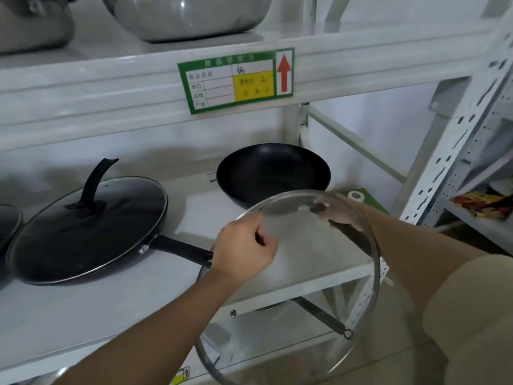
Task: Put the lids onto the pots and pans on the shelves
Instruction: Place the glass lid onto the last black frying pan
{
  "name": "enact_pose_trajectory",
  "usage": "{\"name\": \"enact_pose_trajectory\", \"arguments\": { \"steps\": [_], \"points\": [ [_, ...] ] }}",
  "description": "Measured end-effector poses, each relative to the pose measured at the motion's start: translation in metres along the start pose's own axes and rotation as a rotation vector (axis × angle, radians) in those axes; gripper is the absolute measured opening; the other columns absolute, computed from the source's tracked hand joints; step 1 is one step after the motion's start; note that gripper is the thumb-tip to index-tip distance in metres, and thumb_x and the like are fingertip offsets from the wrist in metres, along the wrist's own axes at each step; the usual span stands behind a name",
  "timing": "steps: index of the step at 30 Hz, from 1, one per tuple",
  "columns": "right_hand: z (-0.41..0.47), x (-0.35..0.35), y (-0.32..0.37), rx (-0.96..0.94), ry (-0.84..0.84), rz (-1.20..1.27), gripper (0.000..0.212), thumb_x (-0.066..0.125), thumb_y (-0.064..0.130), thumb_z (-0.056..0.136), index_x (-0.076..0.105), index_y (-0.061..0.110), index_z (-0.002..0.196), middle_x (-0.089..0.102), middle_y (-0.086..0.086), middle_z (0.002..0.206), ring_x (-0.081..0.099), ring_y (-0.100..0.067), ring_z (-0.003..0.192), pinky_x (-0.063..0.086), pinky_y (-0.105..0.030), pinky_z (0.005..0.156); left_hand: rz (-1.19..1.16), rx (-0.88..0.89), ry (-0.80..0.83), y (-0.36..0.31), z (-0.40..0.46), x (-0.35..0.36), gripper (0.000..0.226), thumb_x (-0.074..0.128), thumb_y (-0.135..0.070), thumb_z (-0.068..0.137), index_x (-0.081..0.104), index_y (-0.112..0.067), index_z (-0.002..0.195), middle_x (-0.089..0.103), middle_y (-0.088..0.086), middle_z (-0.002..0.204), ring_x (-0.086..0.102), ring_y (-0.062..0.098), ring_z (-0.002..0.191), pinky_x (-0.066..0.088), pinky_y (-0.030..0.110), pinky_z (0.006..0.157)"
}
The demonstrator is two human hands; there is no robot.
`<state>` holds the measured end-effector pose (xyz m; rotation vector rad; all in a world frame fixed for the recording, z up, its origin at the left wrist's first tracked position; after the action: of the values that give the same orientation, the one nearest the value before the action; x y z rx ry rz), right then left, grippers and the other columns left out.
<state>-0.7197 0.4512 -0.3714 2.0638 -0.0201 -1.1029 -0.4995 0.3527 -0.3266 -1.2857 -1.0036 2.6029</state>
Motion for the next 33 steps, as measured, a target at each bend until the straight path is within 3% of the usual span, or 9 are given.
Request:
{"name": "enact_pose_trajectory", "arguments": {
  "steps": [5,11,15,17,20,22,27,31,33],
  "points": [
    [-0.018,-0.003,-0.004,0.025,0.011,0.009,0.047,0.056,-0.004,0.087,0.053,0.002,0.133,0.058,-0.020,0.099,0.058,-0.024,0.065,0.049,-0.027,0.054,0.042,-0.111,-0.063,-0.013,0.029,-0.003,0.033,0.057,-0.016,0.074,0.030,-0.021,0.056,0.037,-0.004,0.047,0.036,0.014,0.046,0.033,0.025,0.046],
    [-0.021,-0.001,0.003,0.166,0.067,0.020,0.038,0.052,-0.001,0.092,0.050,-0.004,0.130,0.060,-0.020,0.087,0.062,-0.027,0.072,0.057,-0.040,0.076,0.074,-0.207,-0.130,-0.028,0.088,-0.003,0.009,0.054,-0.020,0.081,0.052,-0.013,0.078,0.051,-0.002,0.067,0.048,0.019,0.061,0.038,0.028,0.053],
    [-0.002,0.008,0.000,0.277,0.019,0.247,0.018,0.054,0.017,0.092,0.057,0.000,0.096,0.058,-0.015,0.079,0.058,-0.025,0.063,0.055,-0.034,0.066,0.162,-0.305,-0.134,-0.006,0.123,-0.006,0.028,0.055,-0.026,0.083,0.059,-0.009,0.104,0.064,0.007,0.094,0.060,0.027,0.084,0.040,0.032,0.063],
    [0.011,0.013,-0.002,0.273,-0.045,0.240,0.032,0.046,0.030,0.096,0.052,0.005,0.077,0.052,-0.011,0.066,0.050,-0.023,0.051,0.048,-0.025,0.052,0.198,-0.345,-0.130,0.012,0.135,-0.008,0.031,0.056,-0.030,0.083,0.058,-0.010,0.107,0.065,0.008,0.100,0.062,0.029,0.091,0.043,0.033,0.065],
    [0.023,0.014,0.003,0.063,-0.225,-0.150,0.023,0.032,0.020,0.099,0.052,0.008,0.097,0.054,-0.017,0.083,0.063,-0.031,0.079,0.041,-0.033,0.062,0.271,-0.340,-0.113,0.028,0.150,-0.012,0.035,0.055,-0.035,0.083,0.058,-0.010,0.108,0.065,0.010,0.103,0.063,0.032,0.096,0.049,0.037,0.072],
    [0.025,0.016,0.002,-0.020,-0.302,-0.166,0.025,0.032,0.006,0.097,0.051,0.011,0.112,0.056,-0.015,0.093,0.063,-0.032,0.098,0.039,-0.035,0.069,0.326,-0.310,-0.120,0.029,0.160,-0.015,0.038,0.055,-0.037,0.085,0.058,-0.010,0.112,0.064,0.010,0.106,0.062,0.032,0.098,0.048,0.038,0.074],
    [0.029,0.015,-0.005,0.034,-0.183,-0.183,0.024,0.038,0.003,0.094,0.057,0.003,0.108,0.062,-0.017,0.111,0.061,-0.034,0.102,0.052,-0.042,0.084,0.398,-0.240,-0.100,0.032,0.170,-0.006,0.039,0.059,-0.034,0.088,0.054,-0.009,0.117,0.061,0.013,0.110,0.062,0.032,0.101,0.045,0.036,0.071],
    [0.022,0.006,-0.005,0.103,-0.180,0.011,0.032,0.033,0.020,0.100,0.055,0.000,0.113,0.057,-0.012,0.083,0.063,-0.031,0.078,0.056,-0.043,0.077,0.432,-0.247,-0.013,0.047,0.166,0.013,0.040,0.058,-0.031,0.091,0.050,-0.008,0.123,0.059,0.015,0.115,0.062,0.033,0.101,0.051,0.039,0.074],
    [0.027,-0.001,0.000,0.074,-0.216,0.086,0.043,0.025,0.030,0.100,0.054,0.001,0.115,0.063,-0.021,0.089,0.067,-0.038,0.080,0.057,-0.047,0.078,0.475,-0.203,0.017,0.047,0.165,0.022,0.039,0.055,-0.029,0.092,0.050,-0.007,0.125,0.060,0.016,0.115,0.063,0.035,0.100,0.052,0.039,0.073]
  ]
}}
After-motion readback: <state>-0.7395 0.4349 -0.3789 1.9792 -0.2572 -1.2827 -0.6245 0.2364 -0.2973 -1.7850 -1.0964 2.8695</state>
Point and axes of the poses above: each hand's wrist, its own z-axis towards the middle knuckle, its own x-axis out of the palm, y = z × x, the point moved 6 cm from there along z, towards the middle knuckle
